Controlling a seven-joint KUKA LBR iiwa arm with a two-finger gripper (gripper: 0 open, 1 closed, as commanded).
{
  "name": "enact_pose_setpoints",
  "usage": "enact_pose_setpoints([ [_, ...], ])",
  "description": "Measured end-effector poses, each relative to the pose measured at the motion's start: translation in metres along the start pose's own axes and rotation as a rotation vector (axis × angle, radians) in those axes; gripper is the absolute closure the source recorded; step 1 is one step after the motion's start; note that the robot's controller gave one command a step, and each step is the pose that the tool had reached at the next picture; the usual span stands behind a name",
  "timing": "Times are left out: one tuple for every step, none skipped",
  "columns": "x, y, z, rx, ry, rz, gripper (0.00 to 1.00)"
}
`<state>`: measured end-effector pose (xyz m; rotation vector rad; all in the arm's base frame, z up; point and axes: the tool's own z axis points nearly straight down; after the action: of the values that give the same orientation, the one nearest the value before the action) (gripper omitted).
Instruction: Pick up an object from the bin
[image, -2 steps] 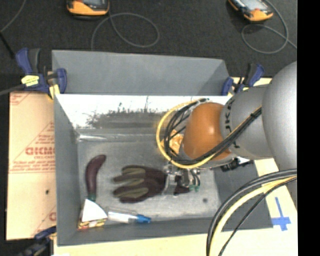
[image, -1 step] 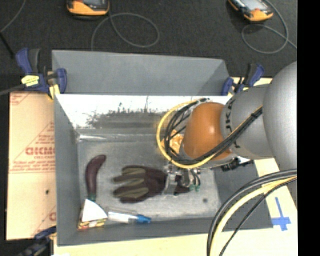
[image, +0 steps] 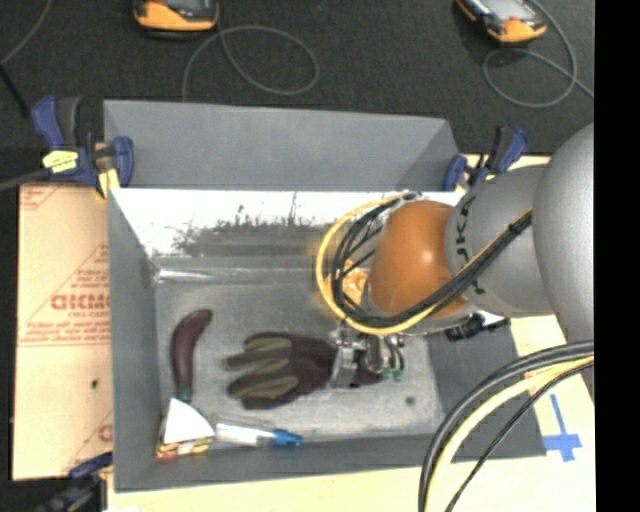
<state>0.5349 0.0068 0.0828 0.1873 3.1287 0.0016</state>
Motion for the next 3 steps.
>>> enact_pose_setpoints([
  [-0.001,0.0,-0.017,-0.001,-0.004,0.0,1.0],
  [-0.002,0.0,-0.026,-0.001,-0.006,-0.001,1.0],
  [-0.002,0.0,-0.036,-0.001,-0.005,-0.001,1.0],
])
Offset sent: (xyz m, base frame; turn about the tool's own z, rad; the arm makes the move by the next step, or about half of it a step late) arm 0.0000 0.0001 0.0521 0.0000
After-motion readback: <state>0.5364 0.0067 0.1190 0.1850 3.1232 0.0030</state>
